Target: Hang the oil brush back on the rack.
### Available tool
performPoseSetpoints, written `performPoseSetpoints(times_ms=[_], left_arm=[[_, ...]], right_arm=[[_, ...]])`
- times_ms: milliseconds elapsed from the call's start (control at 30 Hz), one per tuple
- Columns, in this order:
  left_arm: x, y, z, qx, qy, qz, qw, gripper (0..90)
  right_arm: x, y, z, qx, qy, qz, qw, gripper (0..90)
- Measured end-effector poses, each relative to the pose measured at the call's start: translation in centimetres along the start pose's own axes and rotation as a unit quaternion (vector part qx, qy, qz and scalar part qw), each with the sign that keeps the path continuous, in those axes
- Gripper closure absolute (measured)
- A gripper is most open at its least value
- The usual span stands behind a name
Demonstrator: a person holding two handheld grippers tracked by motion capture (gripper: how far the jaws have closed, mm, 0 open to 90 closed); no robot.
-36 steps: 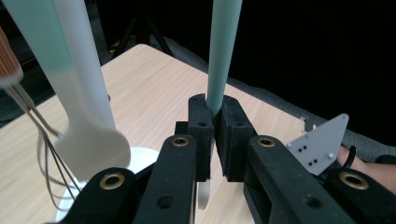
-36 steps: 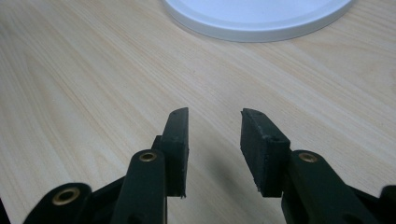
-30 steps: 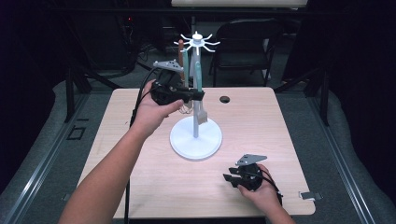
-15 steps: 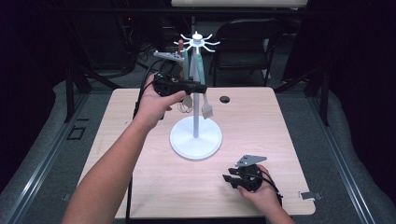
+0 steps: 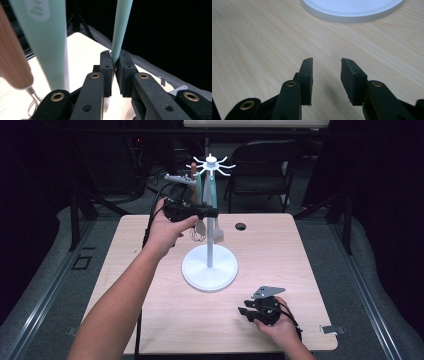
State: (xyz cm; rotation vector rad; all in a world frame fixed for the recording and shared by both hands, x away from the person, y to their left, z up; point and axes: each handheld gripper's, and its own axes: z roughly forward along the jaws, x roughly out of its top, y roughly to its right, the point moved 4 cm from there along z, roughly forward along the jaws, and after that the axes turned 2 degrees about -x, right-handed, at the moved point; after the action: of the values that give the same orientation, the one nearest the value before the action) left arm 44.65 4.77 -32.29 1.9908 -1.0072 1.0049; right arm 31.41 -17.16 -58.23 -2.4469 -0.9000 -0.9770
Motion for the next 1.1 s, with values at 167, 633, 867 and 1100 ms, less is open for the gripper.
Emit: performPoseSetpoints(times_ms=[167, 633, 867, 1100], left_arm=[[-0.9, 0.0, -0.1, 0.016, -0.012, 0.007, 0.9998, 77.6], [-4.0, -0.4, -0.9, 0.063, -0.031, 0.016, 0.9974, 68.7], [-5.8, -0.5, -1.1, 0.083, -0.036, 0.009, 0.9959, 65.3], [-9.2, -0.9, -1.1, 0.114, -0.033, -0.007, 0.9929, 59.7]], right_arm=[[0.0, 0.0, 0.0, -0.001, -0.005, -0.003, 1.0, 62.3], [0.0, 0.0, 0.1, -0.001, -0.003, 0.0, 1.0, 62.1], [0.0, 0.0, 0.0, -0.005, -0.003, -0.001, 1.0, 61.8], [0.0, 0.2, -0.1, -0.007, -0.002, 0.001, 1.0, 61.6]])
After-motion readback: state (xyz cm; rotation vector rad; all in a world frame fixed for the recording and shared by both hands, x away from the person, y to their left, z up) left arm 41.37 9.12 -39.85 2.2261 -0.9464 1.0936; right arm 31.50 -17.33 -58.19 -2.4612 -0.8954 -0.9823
